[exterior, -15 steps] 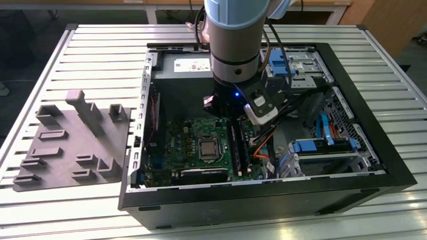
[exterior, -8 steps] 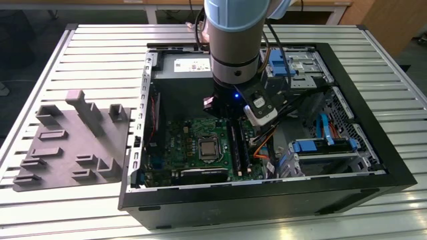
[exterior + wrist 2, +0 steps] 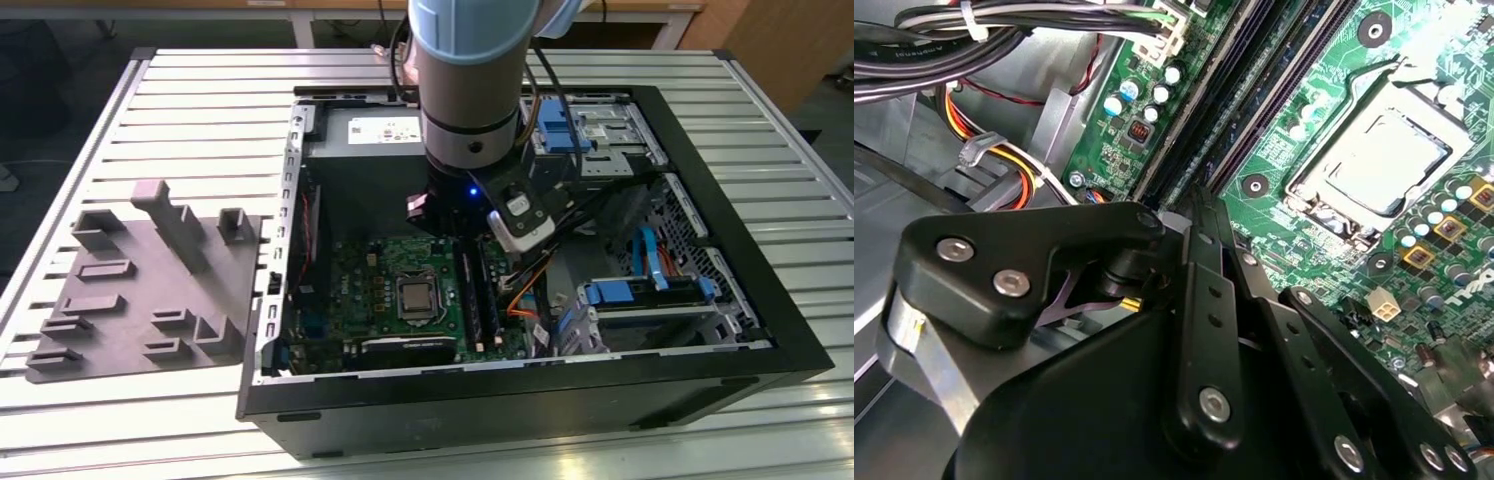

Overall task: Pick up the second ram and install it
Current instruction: 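Press down the second ram until it locks into place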

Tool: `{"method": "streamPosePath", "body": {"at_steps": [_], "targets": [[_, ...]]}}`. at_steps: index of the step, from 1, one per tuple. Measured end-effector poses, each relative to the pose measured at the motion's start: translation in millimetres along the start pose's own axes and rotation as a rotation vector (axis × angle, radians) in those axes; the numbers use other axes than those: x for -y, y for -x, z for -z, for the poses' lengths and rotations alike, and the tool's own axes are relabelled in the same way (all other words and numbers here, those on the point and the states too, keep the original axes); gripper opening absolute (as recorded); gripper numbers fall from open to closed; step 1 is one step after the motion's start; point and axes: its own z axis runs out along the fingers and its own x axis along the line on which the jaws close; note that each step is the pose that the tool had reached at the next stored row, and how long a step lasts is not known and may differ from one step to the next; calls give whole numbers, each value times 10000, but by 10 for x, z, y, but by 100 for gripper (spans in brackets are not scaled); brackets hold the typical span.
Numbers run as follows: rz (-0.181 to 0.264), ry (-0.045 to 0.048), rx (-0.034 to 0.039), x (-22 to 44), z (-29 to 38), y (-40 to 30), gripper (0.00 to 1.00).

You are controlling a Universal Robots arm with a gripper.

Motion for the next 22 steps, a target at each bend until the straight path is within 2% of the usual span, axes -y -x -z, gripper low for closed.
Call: {"method": "streamPosePath", "body": {"at_steps": [17, 22], "targets": [[0, -3, -1, 4, -42, -5, 11], [-2, 19, 7, -1, -14, -1, 11]]}}
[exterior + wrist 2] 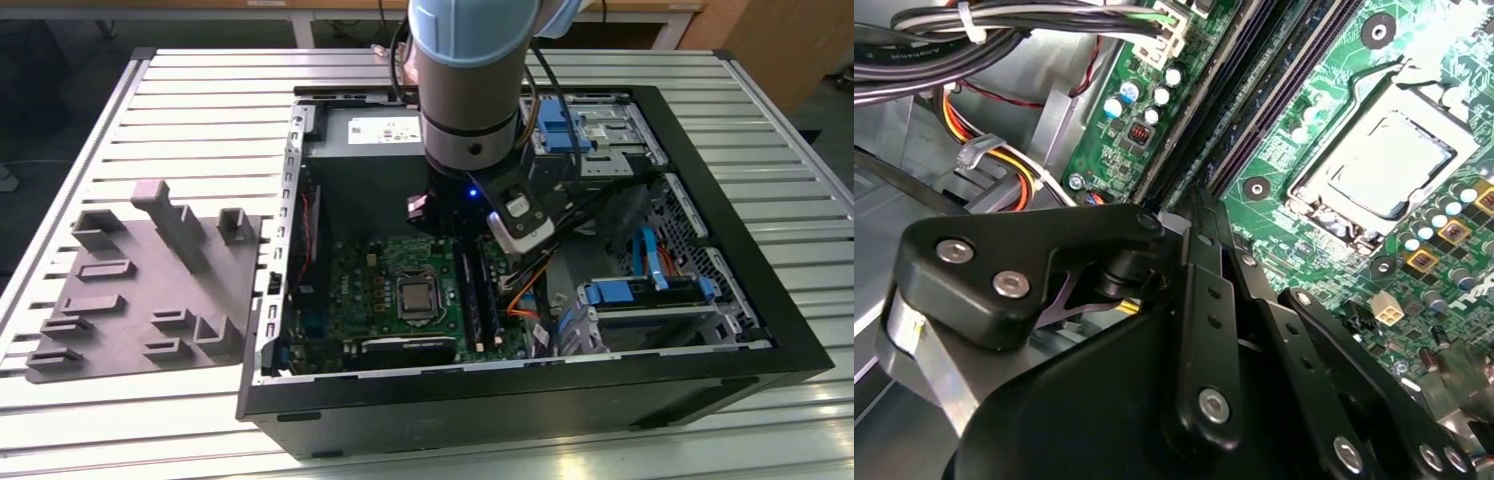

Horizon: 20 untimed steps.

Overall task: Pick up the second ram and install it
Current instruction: 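Press down the second ram until it locks into place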

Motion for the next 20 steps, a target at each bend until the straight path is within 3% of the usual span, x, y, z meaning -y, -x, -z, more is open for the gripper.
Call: {"method": "streamPosePath", "body": {"at_steps": [7, 20], "targets": [[2, -18, -7, -5, 84, 8, 11], [2, -19, -7, 17, 88, 9, 11]]}}
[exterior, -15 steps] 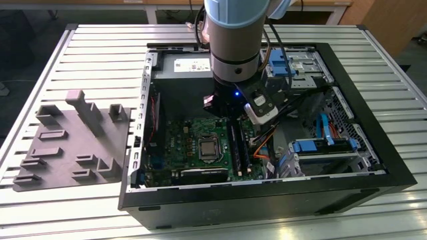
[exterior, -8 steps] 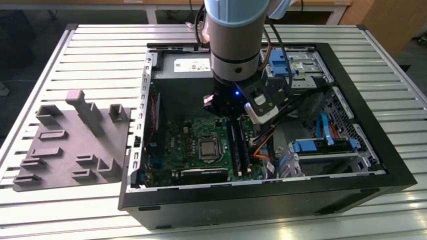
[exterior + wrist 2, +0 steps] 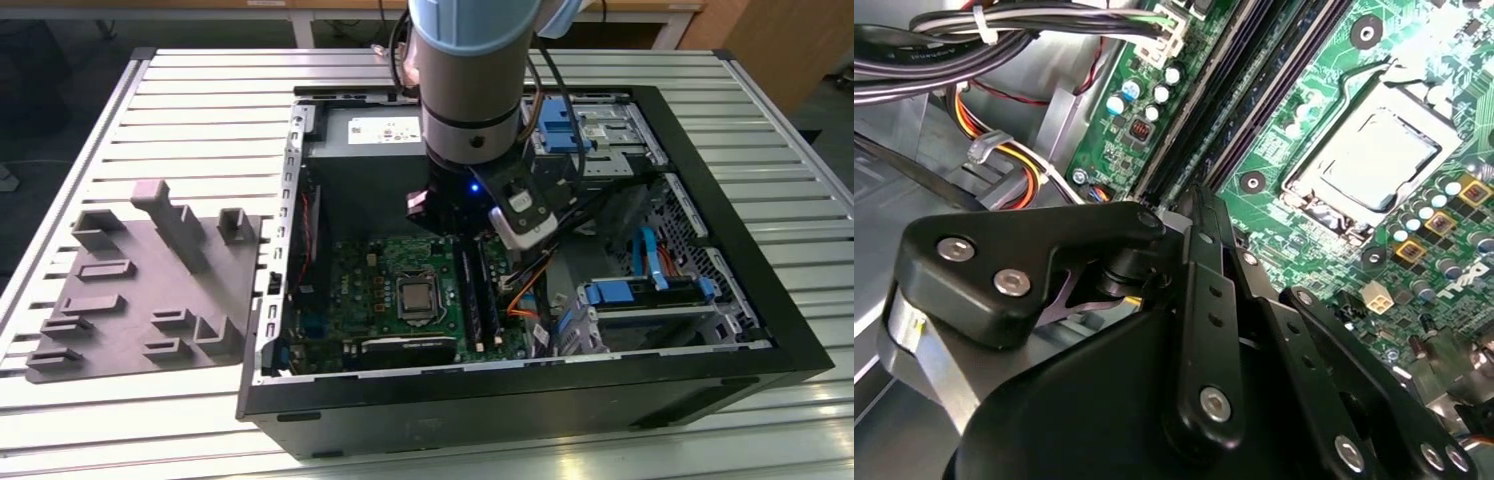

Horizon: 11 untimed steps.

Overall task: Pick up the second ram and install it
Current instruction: 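Press down the second ram until it locks into place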

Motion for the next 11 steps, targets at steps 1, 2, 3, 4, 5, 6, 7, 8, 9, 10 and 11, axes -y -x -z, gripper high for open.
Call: {"method": "streamPosePath", "body": {"at_steps": [1, 2, 3, 4, 5, 6, 7, 8, 9, 10, 11], "targets": [[-1, -1, 1, 3, 0, 0, 11], [0, -1, 0, 7, 1, 0, 11], [0, -1, 0, 10, 1, 0, 11], [-1, -1, 0, 14, 1, 0, 11], [0, -1, 0, 16, 2, 0, 11], [0, -1, 0, 19, 2, 0, 11], [0, -1, 0, 21, 2, 0, 11], [0, -1, 0, 23, 2, 1, 11], [0, 0, 0, 26, 2, 1, 11], [0, 0, 0, 28, 2, 1, 11], [0, 0, 0, 30, 2, 1, 11]]}}
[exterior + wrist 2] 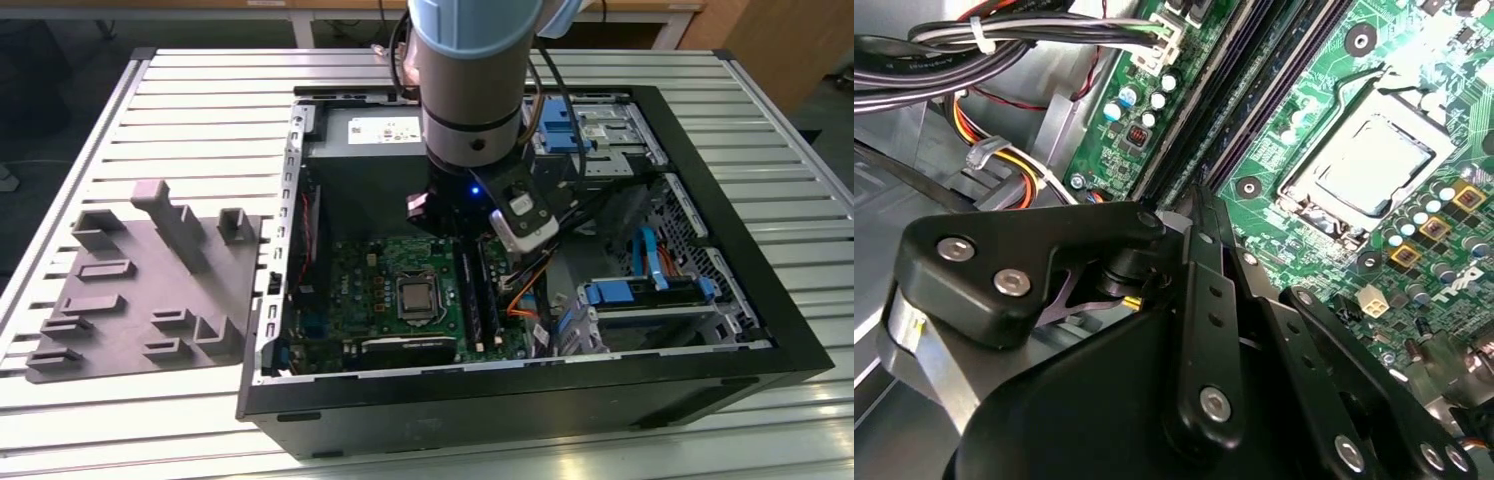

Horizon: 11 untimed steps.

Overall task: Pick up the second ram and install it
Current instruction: 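Press down the second ram until it locks into place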

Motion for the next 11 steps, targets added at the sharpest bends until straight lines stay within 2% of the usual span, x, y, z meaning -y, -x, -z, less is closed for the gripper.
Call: {"method": "streamPosePath", "body": {"at_steps": [11], "targets": [[0, 0, 0, 27, 2, 0, 11]]}}
